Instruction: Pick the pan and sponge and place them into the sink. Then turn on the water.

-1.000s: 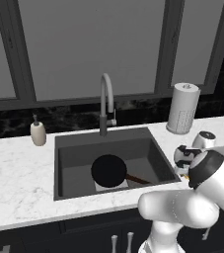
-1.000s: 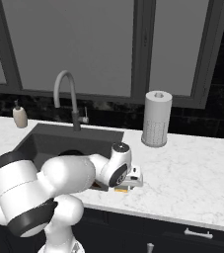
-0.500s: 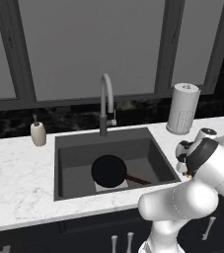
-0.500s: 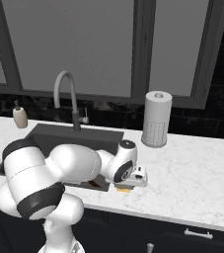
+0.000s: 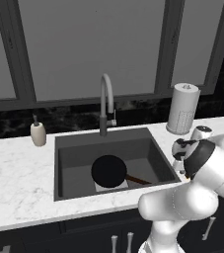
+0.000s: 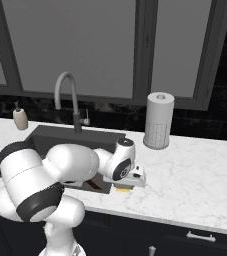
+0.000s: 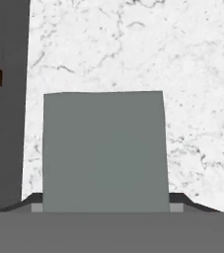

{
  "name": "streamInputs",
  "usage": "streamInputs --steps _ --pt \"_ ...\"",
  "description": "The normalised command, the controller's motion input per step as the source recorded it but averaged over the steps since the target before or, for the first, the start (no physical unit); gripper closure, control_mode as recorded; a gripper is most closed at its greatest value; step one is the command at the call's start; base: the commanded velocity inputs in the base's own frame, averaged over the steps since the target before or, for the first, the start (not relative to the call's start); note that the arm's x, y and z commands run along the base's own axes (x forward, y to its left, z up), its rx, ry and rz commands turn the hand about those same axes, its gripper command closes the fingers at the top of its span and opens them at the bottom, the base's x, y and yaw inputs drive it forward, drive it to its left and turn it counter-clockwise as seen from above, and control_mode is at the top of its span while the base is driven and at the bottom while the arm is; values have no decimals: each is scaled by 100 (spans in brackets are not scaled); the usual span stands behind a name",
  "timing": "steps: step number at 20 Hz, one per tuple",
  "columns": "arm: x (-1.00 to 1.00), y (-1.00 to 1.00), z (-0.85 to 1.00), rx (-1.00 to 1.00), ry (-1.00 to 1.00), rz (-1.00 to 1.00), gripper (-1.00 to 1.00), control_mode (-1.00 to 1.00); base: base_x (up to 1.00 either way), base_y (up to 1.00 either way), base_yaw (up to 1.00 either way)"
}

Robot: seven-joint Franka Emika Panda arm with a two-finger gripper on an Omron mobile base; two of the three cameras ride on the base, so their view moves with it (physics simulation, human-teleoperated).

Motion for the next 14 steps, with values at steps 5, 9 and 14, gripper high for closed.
streamInputs --steps 5,9,14 --pt "-7 37 68 0 -8 1 100 -100 0 0 0" --pt "-22 28 100 0 -2 4 100 -100 0 0 0" --pt "-24 32 87 0 0 12 100 -100 0 0 0"
